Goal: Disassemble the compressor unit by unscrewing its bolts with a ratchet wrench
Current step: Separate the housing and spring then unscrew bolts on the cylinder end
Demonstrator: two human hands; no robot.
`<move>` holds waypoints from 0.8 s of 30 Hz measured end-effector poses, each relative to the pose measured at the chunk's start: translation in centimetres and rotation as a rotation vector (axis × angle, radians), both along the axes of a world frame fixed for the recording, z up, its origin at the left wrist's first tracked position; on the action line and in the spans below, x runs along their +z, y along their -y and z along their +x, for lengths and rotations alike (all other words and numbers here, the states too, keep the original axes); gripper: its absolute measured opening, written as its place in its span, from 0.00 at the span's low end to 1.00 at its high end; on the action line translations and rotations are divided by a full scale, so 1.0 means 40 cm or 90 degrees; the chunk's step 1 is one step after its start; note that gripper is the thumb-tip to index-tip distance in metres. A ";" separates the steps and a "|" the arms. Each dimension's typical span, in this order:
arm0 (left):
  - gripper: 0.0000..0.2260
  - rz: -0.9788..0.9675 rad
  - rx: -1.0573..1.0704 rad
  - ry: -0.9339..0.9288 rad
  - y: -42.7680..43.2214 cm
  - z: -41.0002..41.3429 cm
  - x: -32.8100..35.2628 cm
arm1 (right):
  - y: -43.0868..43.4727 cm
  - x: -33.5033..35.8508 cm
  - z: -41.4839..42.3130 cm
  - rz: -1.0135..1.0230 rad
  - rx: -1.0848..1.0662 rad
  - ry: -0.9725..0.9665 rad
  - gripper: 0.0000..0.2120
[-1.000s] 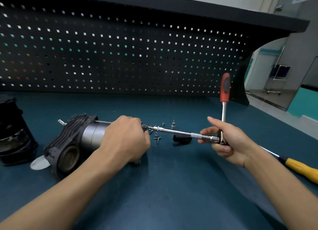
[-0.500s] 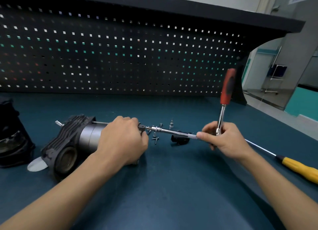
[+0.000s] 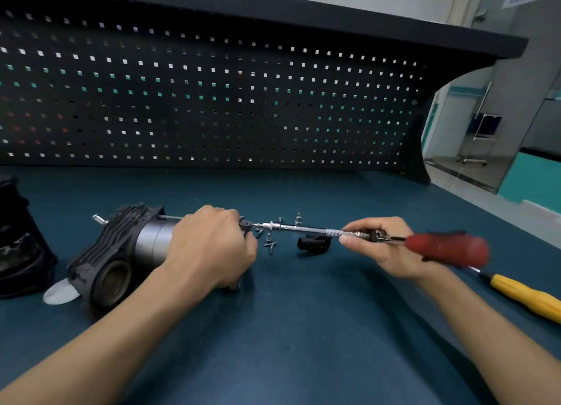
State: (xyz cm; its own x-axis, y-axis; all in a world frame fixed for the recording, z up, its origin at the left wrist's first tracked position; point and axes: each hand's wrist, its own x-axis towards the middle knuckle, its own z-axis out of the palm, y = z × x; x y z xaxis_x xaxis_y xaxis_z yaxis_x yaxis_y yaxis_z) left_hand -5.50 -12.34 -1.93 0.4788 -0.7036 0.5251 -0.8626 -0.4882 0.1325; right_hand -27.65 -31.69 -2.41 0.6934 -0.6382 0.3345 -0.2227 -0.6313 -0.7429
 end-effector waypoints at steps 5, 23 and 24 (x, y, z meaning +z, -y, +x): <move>0.14 0.001 0.010 0.029 0.007 0.009 -0.005 | -0.007 0.007 0.008 0.309 -0.078 -0.013 0.44; 0.15 -0.013 0.018 0.034 0.009 0.009 -0.007 | -0.017 0.059 -0.006 0.749 0.014 -0.051 0.24; 0.14 -0.013 0.019 0.030 0.008 0.007 -0.006 | -0.018 0.056 -0.002 0.732 0.008 -0.035 0.21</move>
